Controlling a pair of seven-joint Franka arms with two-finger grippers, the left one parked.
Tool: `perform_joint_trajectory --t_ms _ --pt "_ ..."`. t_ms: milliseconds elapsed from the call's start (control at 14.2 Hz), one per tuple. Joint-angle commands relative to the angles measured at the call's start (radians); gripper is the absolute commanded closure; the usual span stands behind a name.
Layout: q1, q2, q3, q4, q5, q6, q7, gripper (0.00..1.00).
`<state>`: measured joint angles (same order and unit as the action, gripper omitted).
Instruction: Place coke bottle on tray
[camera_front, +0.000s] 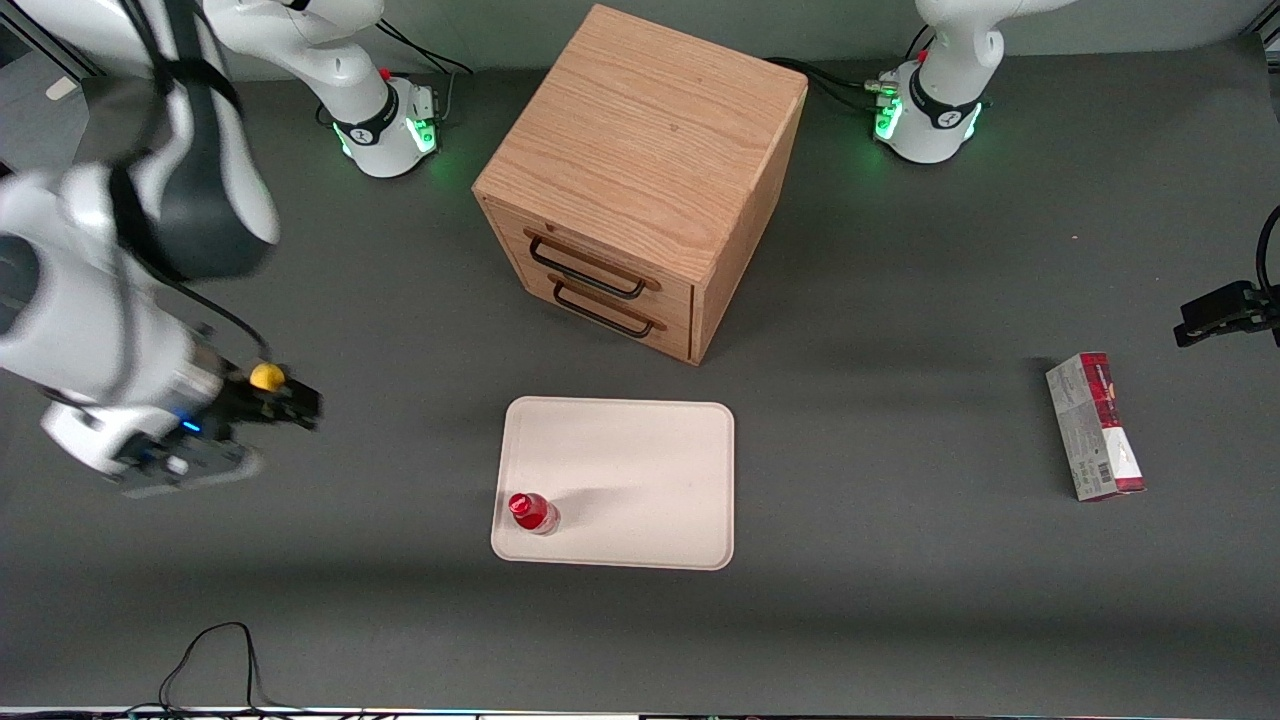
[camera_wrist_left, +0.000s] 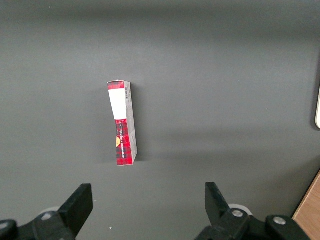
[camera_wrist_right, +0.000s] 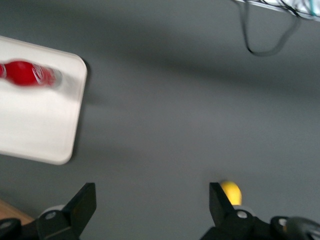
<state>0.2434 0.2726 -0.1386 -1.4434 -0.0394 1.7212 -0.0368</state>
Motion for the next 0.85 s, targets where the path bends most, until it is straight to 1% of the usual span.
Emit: perform_joint_trajectory --t_ms 0,141,212,424,776 --pt "0.025 -0.227 -0.074 -0.194 0.033 -0.026 -0.044 0.0" --pt "0.02 -0.332 -0.091 -0.268 0.033 -0.04 -0.041 0.0" --pt "0.016 -0.361 -0.093 -0.273 0.035 -0.069 -0.04 0.0" --pt "0.008 -0.395 -0.095 -0.273 0.035 -0.118 -0.026 0.0" --pt "0.007 -0.398 -0.095 -0.273 0.035 -0.118 0.009 0.0"
